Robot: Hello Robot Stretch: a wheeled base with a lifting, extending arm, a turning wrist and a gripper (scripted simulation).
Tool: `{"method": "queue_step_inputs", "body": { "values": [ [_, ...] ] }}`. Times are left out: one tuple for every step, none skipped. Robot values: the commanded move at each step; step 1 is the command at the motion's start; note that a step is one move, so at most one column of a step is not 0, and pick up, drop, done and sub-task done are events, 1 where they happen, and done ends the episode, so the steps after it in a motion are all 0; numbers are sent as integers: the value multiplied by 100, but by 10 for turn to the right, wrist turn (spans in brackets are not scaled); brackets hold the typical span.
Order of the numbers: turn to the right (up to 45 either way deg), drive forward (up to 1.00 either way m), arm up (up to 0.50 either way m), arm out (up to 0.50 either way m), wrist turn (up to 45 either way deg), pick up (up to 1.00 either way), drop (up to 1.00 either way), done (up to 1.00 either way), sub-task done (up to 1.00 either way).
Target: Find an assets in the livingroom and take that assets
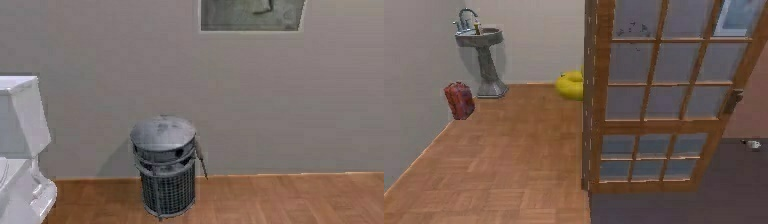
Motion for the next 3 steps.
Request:
{"method": "queue_step_inputs", "body": {
  "values": [
    [450, 0, 0, 0, 0, 0, 0, 0, 0],
    [0, 100, 0, 0, 0, 0, 0, 0, 0],
    [120, 0, 0, 0, 0, 0, 0, 0, 0]
  ]
}}
